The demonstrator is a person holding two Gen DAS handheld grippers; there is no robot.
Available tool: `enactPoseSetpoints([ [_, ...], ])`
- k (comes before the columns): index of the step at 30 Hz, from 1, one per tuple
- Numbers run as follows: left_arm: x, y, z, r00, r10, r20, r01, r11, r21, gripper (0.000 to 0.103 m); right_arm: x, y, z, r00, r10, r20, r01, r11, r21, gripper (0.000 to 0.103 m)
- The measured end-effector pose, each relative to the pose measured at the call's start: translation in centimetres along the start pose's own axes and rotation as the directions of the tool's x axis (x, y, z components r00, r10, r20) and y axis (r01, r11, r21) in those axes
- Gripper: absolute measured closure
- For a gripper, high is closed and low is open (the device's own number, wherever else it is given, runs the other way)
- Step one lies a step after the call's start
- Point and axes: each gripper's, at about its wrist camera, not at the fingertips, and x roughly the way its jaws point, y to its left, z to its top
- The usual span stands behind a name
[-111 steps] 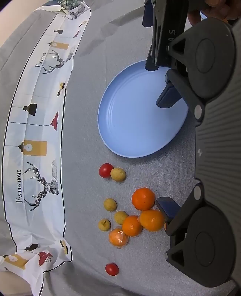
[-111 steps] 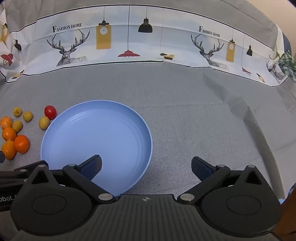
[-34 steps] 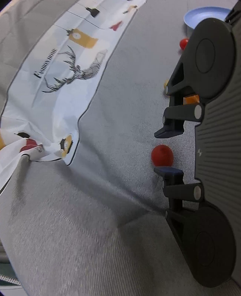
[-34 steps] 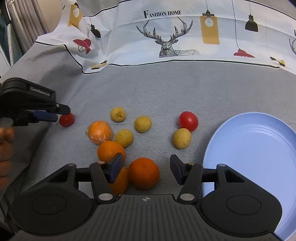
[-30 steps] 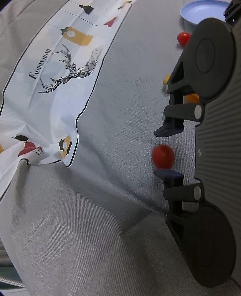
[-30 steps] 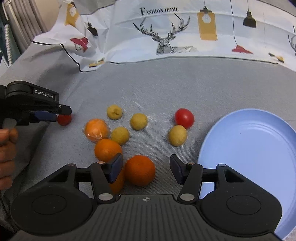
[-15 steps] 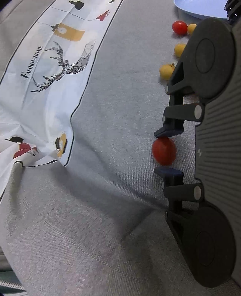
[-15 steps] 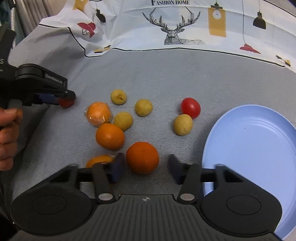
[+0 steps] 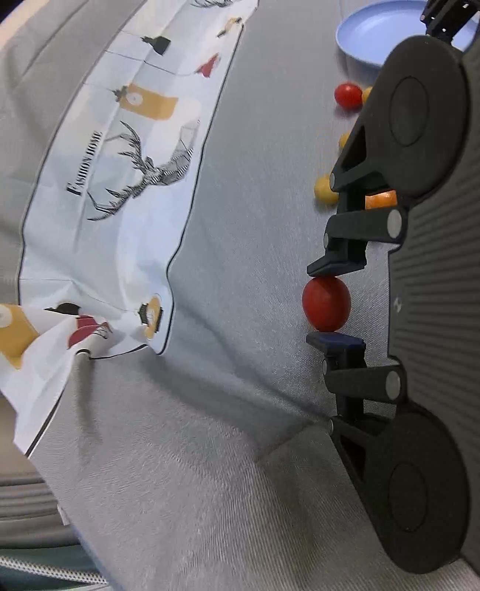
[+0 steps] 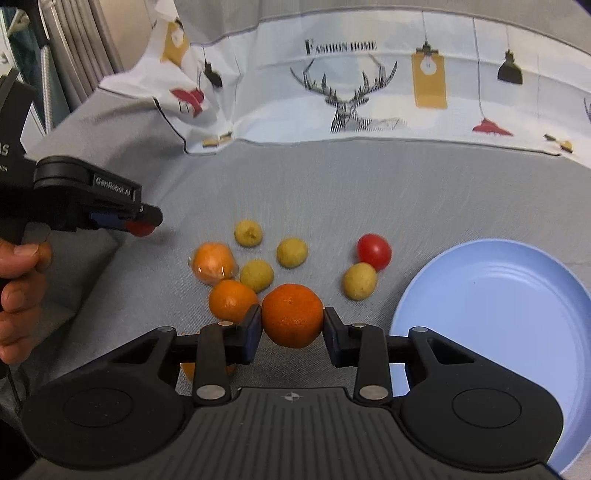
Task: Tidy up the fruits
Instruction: 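Carry the tomato and mandarin over the blue plate and open both grippers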
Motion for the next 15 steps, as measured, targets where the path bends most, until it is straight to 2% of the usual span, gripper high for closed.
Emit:
enactPoseSetpoints([
  [4, -1.6, -0.2, -0.1, 1.000, -0.017, 0.025, 0.017, 1.000, -0.004, 0.068, -2.4, -0.7, 0.6, 0.998, 0.009, 0.064, -0.008, 1.000, -0.015, 0.066],
  [8, -2.9, -1.5, 0.0, 0.998, -0.020, 0.065, 0.017, 0.999, 0.043, 0.068, -5.1, -2.1, 2.0, 0.992, 0.005, 0.129, -0.003, 1.000, -0.020, 0.066],
  [12, -4.1, -2.8, -0.2, 0.995, -0.028, 0.092, 0.023, 0.998, 0.061, 0.068, -8.0, -4.2, 3.8, 0.981, -0.023, 0.192, 0.034, 0.998, -0.054, 0.066],
  [15, -5.4, -4.1, -0.9, 0.993, -0.073, 0.095, 0.070, 0.997, 0.038, 0.068, -9.8, -6.4, 4.4, 0.971, -0.050, 0.235, 0.069, 0.995, -0.073, 0.066],
])
